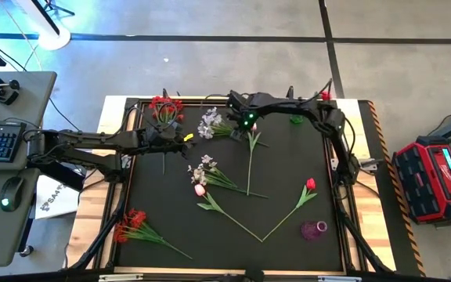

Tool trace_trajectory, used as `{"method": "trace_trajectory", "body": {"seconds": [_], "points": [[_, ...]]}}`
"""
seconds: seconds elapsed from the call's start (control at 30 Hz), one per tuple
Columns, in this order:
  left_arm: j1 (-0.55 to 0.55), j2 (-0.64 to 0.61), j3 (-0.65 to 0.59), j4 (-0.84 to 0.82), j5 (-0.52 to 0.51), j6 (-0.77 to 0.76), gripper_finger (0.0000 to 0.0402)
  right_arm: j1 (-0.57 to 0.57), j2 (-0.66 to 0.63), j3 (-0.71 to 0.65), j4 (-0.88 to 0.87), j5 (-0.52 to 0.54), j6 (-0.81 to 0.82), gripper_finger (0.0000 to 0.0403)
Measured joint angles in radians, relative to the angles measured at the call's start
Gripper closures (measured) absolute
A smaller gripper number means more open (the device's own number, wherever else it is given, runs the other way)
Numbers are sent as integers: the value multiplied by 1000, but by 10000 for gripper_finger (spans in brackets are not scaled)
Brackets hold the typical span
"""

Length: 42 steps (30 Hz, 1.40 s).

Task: Sort flowers into vase by color
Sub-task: Put the top white flowers into the green vase

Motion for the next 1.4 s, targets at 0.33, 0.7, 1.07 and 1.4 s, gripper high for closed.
{"method": "trace_trajectory", "body": {"seconds": [0.33,0.7,1.07,1.4], "points": [[0,0,0,-5,-1,26,289,43,70,7,-16,13,-18,247],[0,0,0,-5,-20,26,289,1,82,56,-100,-81,20,389],[0,0,0,-5,-29,27,289,-27,-65,150,-119,-101,40,400],[1,0,0,0,-60,27,289,-50,-204,149,-122,-105,44,402]]}}
